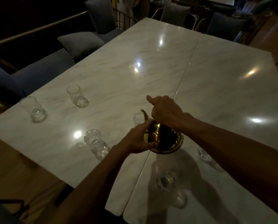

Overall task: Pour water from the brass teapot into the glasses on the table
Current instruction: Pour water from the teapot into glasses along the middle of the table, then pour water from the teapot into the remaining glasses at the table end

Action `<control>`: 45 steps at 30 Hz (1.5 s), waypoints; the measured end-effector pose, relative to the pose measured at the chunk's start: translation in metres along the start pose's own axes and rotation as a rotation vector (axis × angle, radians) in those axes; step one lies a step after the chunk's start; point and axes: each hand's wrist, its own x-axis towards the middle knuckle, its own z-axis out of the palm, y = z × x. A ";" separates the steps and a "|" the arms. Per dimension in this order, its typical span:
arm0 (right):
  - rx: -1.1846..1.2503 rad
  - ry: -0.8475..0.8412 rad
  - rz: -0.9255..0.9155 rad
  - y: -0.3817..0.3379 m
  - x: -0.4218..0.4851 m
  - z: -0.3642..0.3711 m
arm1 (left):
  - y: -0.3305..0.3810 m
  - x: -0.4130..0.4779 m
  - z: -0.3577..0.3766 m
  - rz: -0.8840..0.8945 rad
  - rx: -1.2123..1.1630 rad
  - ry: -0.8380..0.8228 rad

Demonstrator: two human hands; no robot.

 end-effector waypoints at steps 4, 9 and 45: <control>0.090 0.031 -0.045 -0.015 -0.018 -0.005 | 0.007 -0.027 -0.001 -0.008 0.063 0.098; 0.096 0.050 -0.168 -0.045 -0.031 -0.007 | 0.006 -0.067 -0.004 -0.012 0.060 0.205; -0.154 -0.333 -0.155 -0.189 0.044 0.056 | -0.119 -0.127 -0.052 -0.136 -0.078 0.012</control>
